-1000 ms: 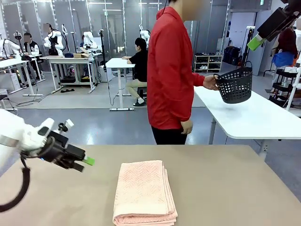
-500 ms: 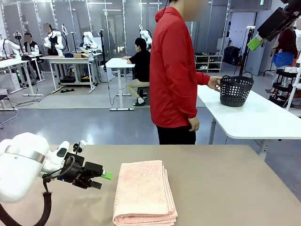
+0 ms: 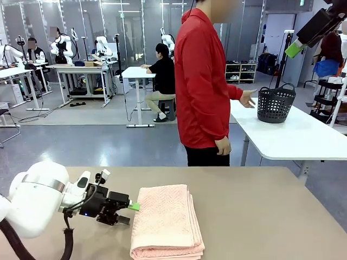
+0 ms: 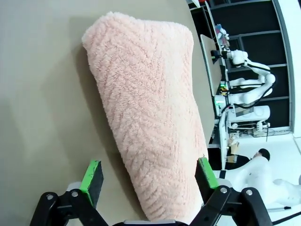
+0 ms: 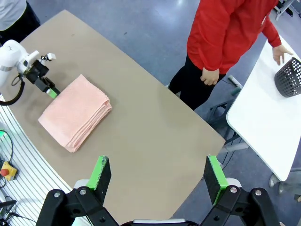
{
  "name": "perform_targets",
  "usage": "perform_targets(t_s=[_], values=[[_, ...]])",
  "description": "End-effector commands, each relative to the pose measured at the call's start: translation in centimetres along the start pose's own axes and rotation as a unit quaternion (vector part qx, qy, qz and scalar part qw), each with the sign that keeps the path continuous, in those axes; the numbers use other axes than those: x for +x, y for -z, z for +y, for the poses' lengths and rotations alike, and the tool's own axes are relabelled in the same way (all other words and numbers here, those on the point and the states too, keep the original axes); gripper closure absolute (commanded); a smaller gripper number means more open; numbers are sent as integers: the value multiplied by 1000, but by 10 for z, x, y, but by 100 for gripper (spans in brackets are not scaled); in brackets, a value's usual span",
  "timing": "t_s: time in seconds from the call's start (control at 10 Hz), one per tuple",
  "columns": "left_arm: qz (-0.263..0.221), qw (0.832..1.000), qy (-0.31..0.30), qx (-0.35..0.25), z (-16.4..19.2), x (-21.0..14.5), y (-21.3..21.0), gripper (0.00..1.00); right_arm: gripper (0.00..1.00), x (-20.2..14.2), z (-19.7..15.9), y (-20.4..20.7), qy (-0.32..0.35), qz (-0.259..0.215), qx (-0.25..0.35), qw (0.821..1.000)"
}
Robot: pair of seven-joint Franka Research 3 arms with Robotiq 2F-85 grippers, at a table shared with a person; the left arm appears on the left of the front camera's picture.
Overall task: Fold the towel.
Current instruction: Pick up the 100 cm Hotel Towel and place it on the left side of the table.
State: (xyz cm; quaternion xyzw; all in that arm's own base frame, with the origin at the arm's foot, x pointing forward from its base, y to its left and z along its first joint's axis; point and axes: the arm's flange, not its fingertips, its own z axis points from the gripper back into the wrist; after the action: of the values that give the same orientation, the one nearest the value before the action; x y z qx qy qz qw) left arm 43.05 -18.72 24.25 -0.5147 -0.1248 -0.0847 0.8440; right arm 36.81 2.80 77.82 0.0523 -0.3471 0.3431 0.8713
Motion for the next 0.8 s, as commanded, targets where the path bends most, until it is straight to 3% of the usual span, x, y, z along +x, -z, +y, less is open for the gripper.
perform_targets(t_s=[0.0,0.2,0.6,0.7], values=[[-10,999,-15,-30,7,10,14,0,0,-1,0,-1,2,2,-2,1000],[13,997,-39,-59,7,13,25,0,0,-1,0,-1,2,2,-2,1000],[26,997,-49,-60,3,18,30,0,0,-1,0,-1,2,2,-2,1000],[28,997,-46,-59,3,19,29,60,0,-1,0,-1,2,2,-2,1000]])
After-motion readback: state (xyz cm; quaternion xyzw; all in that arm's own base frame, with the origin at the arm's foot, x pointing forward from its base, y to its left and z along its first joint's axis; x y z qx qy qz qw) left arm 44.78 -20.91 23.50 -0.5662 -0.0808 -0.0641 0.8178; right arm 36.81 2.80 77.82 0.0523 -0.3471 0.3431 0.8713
